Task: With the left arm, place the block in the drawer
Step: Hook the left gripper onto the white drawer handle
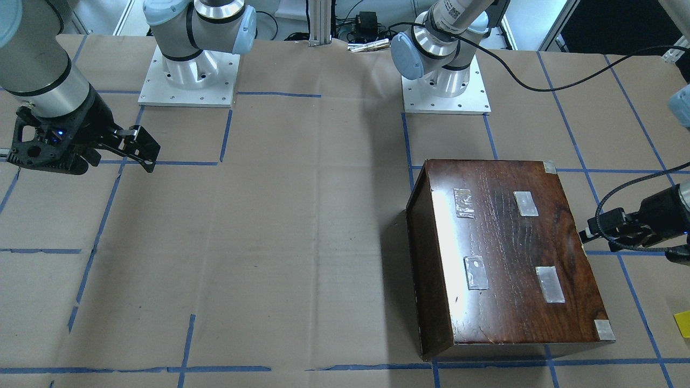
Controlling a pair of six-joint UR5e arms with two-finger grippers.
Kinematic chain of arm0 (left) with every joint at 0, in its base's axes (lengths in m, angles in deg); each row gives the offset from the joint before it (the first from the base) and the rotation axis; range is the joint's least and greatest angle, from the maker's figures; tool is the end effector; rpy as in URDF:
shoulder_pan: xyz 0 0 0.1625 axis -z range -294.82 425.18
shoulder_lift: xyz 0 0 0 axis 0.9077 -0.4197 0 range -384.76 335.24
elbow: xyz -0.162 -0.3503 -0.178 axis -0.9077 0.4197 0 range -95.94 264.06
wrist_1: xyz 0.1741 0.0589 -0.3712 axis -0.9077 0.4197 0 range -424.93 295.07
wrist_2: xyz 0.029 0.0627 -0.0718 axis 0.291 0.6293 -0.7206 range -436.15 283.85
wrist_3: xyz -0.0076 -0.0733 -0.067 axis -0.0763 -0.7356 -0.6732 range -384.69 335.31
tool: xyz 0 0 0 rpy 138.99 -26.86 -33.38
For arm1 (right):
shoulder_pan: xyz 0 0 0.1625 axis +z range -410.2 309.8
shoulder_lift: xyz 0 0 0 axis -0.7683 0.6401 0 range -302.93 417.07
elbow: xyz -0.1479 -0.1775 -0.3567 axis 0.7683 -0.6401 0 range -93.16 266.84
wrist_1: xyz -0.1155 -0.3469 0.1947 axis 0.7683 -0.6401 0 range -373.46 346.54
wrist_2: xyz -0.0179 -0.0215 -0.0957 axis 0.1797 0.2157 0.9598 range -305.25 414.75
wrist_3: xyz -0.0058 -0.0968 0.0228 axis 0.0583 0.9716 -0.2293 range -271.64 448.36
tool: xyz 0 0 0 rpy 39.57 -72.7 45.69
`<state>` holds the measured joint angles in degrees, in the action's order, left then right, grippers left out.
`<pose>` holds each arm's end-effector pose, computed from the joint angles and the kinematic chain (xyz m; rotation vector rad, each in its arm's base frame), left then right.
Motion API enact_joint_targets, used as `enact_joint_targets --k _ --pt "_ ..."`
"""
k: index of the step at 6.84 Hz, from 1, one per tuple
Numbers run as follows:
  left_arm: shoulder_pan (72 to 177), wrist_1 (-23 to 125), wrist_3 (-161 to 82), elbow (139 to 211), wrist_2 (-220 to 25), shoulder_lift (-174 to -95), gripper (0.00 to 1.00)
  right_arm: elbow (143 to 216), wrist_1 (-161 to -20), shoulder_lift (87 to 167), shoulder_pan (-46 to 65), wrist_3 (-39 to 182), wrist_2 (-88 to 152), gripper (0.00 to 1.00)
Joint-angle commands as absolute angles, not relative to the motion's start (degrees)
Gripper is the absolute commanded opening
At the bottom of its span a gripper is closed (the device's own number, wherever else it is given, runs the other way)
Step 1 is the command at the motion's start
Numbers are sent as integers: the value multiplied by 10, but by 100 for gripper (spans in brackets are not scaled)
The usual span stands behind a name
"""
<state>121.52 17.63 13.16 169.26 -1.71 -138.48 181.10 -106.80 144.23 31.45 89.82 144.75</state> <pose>0.2108 -0.6051 0.3106 -0.0639 -2.8049 -0.0047 0.0588 -0.5172 0.4325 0.1883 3.1285 0.1026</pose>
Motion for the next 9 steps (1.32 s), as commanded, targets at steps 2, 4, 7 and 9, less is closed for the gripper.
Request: enact_joint_targets --k 2,4,7,9 --pt "1216 149 133 1692 -16 -1410 99 1811 -1068 1442 314 898 1448 100" --pt "1216 149 133 1692 -16 -1412 99 1811 -1068 1443 314 898 1448 100" --pt "1215 146 131 1679 -14 -1427 99 1811 -1068 1442 314 898 1448 100" --pt "1211 125 132 1677 -10 -1432 99 1811 -1068 1443 314 898 1448 100"
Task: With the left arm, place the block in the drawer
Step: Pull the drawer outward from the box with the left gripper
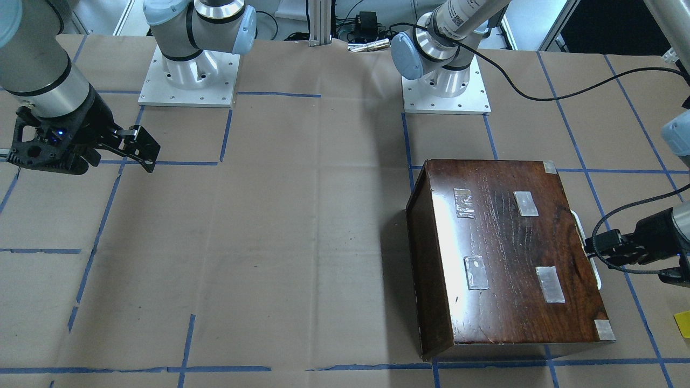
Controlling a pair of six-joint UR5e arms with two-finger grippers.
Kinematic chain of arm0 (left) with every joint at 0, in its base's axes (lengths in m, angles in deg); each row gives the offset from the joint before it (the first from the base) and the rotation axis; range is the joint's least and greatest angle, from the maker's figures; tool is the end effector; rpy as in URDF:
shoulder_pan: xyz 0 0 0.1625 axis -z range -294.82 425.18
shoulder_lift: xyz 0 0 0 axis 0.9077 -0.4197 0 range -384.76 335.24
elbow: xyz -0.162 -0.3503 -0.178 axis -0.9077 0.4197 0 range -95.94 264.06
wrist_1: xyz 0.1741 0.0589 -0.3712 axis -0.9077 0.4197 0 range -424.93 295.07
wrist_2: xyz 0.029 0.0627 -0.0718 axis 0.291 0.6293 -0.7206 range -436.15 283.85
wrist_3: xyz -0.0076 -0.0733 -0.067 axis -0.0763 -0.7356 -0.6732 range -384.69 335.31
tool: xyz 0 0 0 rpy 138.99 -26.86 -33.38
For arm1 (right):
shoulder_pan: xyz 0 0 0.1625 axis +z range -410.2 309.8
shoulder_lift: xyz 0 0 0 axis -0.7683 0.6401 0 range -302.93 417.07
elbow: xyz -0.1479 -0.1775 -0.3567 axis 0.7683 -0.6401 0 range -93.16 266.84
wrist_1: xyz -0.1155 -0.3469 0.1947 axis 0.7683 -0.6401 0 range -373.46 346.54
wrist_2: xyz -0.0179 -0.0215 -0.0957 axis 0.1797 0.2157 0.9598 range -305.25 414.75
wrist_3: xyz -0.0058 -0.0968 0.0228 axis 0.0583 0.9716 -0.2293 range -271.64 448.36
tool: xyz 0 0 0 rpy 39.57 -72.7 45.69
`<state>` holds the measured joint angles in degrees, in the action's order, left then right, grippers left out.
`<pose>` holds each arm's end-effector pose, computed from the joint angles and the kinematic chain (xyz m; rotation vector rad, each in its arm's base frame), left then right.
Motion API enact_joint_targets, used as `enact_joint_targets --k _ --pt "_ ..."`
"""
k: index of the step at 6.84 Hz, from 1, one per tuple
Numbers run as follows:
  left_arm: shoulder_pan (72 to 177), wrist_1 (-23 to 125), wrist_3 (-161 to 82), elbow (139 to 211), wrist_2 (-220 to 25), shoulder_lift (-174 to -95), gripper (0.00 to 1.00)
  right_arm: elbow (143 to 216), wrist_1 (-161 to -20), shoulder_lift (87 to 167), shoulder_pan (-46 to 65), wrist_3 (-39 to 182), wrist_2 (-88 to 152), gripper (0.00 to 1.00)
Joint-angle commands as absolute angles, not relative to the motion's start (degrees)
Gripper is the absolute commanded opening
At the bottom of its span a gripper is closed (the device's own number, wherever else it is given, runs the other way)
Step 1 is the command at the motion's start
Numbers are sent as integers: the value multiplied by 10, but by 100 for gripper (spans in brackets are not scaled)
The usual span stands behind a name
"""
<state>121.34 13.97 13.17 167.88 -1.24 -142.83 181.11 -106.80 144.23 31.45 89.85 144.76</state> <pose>0.2263 -0.6233 0.2782 -0.0635 -2.8184 0.0031 0.0588 -0.5172 0.4324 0.1875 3.1287 0.1029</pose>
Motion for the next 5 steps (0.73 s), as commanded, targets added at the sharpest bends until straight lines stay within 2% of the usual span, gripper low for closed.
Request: enact_joint_targets --k 1,5 --pt "1209 105 132 1676 12 -1441 99 1811 -1068 1443 314 898 1448 100" --pt "1185 99 132 1650 17 -1446 99 1811 -1068 1443 314 898 1448 100"
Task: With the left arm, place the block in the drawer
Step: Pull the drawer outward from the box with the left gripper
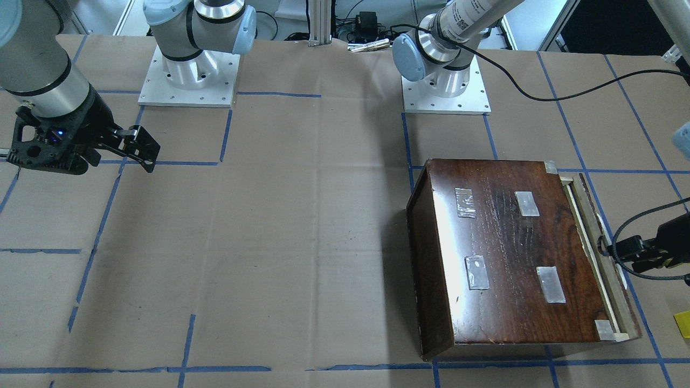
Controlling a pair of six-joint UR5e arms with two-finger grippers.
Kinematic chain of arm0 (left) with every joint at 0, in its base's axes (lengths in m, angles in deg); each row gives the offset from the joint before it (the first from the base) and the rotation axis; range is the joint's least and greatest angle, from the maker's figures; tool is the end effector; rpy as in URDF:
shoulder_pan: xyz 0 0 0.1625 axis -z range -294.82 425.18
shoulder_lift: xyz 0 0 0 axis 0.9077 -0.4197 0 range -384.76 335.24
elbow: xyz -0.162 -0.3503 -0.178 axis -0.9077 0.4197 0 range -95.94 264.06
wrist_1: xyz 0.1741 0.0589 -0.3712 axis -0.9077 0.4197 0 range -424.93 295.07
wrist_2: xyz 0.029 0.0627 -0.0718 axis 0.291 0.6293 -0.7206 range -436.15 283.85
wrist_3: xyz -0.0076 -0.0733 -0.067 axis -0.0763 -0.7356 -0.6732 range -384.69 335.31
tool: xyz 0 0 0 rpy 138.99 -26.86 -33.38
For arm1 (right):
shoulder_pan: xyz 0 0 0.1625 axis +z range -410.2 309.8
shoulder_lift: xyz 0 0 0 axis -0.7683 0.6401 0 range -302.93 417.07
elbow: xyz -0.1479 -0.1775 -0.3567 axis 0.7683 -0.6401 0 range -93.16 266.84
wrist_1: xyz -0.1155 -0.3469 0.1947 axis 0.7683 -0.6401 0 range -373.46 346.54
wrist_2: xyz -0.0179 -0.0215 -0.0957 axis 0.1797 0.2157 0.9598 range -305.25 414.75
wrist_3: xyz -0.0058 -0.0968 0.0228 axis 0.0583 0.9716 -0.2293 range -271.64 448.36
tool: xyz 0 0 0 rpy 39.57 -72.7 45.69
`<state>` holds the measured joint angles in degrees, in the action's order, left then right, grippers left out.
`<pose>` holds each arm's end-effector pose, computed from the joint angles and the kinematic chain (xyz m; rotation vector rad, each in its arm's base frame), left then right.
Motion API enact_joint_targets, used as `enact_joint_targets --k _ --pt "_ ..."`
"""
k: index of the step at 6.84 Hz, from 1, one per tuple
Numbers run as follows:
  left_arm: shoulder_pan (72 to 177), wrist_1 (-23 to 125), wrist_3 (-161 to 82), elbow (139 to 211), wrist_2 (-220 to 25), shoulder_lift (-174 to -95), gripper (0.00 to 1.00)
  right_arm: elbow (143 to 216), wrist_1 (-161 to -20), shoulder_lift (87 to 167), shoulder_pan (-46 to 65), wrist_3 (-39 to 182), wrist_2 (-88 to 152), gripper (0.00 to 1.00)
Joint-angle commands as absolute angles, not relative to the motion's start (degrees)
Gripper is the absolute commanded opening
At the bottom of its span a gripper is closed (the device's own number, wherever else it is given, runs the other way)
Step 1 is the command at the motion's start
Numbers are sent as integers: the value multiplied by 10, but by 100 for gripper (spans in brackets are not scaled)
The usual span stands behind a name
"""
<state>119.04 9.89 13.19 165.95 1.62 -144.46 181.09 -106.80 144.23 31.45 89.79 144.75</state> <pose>0.2666 -0.6267 0.2796 -0.0265 -2.9036 0.0576 0.0588 -0.5173 0.4326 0.1891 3.1285 0.1024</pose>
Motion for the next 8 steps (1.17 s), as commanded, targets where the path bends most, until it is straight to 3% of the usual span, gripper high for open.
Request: enact_joint_targets --k 1,8 --pt "1185 99 132 1649 18 -1446 99 1811 -1068 1443 314 898 1448 100" --pt "1136 99 180 1603 30 -1469 99 1811 -1068 1443 314 898 1448 100"
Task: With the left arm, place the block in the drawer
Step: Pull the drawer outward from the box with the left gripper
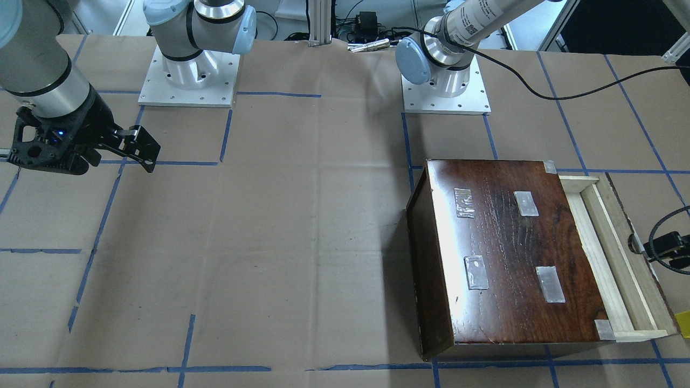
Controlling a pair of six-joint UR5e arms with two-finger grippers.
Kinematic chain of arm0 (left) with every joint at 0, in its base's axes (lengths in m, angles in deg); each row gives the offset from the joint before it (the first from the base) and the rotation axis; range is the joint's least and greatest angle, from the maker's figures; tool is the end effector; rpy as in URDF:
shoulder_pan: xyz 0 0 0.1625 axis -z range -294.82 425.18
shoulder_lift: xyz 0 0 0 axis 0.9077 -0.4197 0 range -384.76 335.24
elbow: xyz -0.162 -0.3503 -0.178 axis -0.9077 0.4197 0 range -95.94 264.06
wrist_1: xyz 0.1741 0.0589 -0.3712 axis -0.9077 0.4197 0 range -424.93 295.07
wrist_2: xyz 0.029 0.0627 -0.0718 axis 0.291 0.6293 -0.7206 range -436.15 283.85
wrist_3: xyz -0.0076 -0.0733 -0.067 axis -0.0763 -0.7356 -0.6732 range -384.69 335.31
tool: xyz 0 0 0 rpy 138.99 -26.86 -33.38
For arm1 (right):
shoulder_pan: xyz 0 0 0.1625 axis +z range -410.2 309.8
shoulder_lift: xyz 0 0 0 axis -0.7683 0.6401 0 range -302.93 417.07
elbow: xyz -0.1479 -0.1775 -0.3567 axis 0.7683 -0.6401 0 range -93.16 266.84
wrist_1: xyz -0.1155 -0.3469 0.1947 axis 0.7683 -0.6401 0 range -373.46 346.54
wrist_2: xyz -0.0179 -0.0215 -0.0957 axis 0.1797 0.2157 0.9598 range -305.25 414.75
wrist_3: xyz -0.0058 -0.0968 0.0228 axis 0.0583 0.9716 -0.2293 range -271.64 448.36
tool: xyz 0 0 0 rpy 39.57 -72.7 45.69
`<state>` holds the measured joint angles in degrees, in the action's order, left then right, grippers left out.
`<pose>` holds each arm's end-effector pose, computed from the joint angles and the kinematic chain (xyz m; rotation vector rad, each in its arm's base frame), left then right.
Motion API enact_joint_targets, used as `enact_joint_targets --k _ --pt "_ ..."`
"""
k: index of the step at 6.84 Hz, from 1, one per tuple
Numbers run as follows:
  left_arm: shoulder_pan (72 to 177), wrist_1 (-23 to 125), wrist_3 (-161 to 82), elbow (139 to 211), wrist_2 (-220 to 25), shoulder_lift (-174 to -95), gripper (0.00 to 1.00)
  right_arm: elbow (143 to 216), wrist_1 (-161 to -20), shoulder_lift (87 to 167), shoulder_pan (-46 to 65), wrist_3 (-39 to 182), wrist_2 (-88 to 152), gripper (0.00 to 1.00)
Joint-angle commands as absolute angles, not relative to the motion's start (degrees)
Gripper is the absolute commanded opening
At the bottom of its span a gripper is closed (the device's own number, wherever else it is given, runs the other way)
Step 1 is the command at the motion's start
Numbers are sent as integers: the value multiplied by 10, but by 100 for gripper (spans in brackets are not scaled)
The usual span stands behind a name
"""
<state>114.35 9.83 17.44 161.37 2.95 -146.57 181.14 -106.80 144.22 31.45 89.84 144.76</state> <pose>0.3343 -0.6195 0.2909 -0.0238 -2.9523 0.1118 0.0588 -0.5172 0.4321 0.1877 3.1286 0.1040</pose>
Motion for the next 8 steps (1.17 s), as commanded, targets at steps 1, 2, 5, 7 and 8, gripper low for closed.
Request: enact_joint_targets --k 1,2,5,7,8 --pt "1136 99 180 1602 30 -1465 99 1811 -1068 1442 314 898 1448 100" --pt "1137 101 179 1602 34 -1452 99 1811 -1068 1443 314 898 1448 100" --pt "1139 95 174 1592 69 -1442 99 1811 -1068 1442 314 898 1448 100" --pt "1140 99 175 1500 79 -1495 99 1811 -1068 1443 314 898 1448 100" --pt "1139 111 177 1435 78 -1540 99 1811 -1068 1442 314 898 1448 100"
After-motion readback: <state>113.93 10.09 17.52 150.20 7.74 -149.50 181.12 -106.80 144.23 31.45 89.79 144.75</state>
